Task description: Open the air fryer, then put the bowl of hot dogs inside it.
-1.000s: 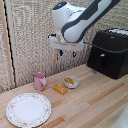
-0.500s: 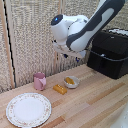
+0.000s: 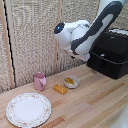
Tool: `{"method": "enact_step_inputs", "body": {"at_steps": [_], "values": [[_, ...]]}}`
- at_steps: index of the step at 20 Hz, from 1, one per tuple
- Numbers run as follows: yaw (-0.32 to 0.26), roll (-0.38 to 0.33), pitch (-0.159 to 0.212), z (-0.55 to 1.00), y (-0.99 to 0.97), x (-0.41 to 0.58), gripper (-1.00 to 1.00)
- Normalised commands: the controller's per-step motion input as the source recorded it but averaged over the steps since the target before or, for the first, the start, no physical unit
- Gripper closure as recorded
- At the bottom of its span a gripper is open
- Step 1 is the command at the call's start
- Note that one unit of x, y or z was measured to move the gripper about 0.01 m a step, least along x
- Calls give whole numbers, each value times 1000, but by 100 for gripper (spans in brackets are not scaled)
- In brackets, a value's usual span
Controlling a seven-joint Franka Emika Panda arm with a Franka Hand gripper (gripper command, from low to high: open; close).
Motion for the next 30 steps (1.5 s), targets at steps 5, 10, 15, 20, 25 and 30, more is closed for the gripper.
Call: {"method": "enact_step_inputs", "body": {"at_steps": [5,10,15,20,25,30], "values": [[-26,-130,-111,-223,-483,-87,-100],[5,-149,-116,-243,-496,-144,-100],[78,-164,-72,-261,-487,-189,-100],[139,-160,-47,-276,-499,-211,-100],[210,-150,-36,-279,-461,-158,-100],[233,-151,-4,-288,-395,-102,-100]]}}
